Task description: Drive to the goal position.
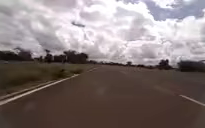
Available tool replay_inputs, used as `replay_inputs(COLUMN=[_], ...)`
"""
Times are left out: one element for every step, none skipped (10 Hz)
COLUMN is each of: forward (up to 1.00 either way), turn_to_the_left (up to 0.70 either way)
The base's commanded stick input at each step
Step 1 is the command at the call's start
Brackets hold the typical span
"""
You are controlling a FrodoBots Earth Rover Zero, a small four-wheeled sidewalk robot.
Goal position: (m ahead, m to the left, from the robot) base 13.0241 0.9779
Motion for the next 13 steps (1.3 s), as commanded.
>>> replay_inputs(forward=[1.0,1.0,1.0,1.0,1.0,1.0,1.0,1.0,1.0,1.0,1.0,1.0,1.0], turn_to_the_left=[0.0,0.0,0.0,0.0,0.0,0.0,0.0,0.0,0.0,0.0,0.0,0.0,0.0])
